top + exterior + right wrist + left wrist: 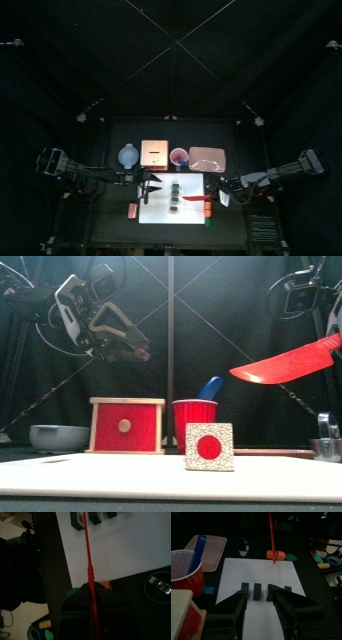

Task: Place sushi on board then cut the sushi with the knife then place the pieces on the plate
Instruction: Place the 4 sushi pieces on the plate

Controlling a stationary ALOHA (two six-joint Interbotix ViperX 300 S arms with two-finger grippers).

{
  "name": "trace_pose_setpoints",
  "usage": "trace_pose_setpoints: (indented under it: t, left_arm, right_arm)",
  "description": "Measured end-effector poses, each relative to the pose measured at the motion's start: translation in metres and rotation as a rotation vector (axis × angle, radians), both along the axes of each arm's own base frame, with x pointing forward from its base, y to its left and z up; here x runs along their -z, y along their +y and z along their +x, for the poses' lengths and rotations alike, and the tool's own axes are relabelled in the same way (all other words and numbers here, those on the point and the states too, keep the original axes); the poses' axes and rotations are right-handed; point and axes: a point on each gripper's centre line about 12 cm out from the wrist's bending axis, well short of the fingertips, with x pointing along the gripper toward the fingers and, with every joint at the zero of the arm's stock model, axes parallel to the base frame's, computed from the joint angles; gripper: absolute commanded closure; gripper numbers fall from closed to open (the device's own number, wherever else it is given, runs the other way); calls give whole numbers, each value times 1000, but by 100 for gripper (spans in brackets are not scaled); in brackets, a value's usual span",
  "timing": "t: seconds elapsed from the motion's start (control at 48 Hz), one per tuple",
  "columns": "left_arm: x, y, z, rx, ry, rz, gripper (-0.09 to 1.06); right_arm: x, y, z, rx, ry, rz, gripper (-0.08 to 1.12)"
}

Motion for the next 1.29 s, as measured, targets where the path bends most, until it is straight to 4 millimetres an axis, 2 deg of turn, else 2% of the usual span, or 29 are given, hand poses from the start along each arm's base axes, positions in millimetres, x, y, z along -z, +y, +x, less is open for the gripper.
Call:
trace_pose_setpoints:
  t: [0.146, 0.271, 0.458, 0.625, 0.75, 0.917, 1.062, 1.292]
  left_arm:
    - [0, 0, 0, -5, 0, -6, 20]
    - [0, 1, 0, -12, 1, -14, 20]
    - [0, 1, 0, -15, 1, -17, 20]
    - [1, 1, 0, -15, 3, -17, 20]
    - [1, 2, 1, -16, 3, -16, 20]
    - [3, 3, -1, -21, 9, -15, 20]
    - [8, 8, -5, -34, 26, -15, 20]
    - [14, 12, -9, -53, 45, -24, 20]
  right_arm:
    - [8, -2, -10, -3, 33, -3, 57]
    - [20, -3, -16, -3, 92, -7, 50]
    - [26, -9, -20, 14, 131, -25, 38]
    - [23, -20, -22, 38, 128, -60, 35]
    - [13, -29, -21, 58, 84, -93, 35]
    - [-5, -38, -3, 85, -14, -139, 35]
    - [-15, -41, 24, 69, -98, -211, 35]
    - [-10, -46, 67, 40, -137, -298, 32]
